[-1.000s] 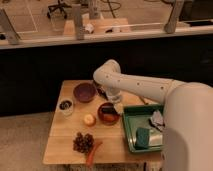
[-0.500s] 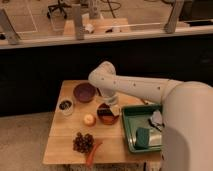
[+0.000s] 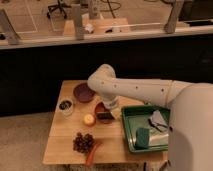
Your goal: Wipe red bowl with eraser
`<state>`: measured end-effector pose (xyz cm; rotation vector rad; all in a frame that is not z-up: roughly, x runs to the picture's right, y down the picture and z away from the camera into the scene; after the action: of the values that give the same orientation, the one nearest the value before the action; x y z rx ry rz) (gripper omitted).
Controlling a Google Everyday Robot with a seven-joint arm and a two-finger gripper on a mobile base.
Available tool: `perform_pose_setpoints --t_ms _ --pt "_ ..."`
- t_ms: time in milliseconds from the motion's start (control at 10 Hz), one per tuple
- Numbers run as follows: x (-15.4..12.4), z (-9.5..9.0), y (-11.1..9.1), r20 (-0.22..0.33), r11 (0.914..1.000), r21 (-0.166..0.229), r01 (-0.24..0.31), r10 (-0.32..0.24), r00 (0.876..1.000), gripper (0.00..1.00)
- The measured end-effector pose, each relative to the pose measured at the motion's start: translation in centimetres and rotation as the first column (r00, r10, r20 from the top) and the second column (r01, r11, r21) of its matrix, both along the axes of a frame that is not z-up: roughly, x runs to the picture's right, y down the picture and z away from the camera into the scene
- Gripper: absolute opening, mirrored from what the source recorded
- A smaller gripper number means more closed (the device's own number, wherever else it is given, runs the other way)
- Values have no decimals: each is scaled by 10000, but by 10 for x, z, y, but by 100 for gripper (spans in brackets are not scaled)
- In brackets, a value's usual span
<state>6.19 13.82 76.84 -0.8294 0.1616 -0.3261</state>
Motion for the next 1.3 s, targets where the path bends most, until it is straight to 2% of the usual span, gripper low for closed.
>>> perform_pose_setpoints --t_ms 300,700,1000,1300 --pt "17 2 -2 -278 9999 34 119 -118 9995 0" --pt "30 25 -30 -793 9996 278 68 -46 9968 0" --pt "14 38 -40 -877 9989 330 324 -294 9957 0" --pt "-13 46 -37 -747 9980 272 579 -557 9956 0"
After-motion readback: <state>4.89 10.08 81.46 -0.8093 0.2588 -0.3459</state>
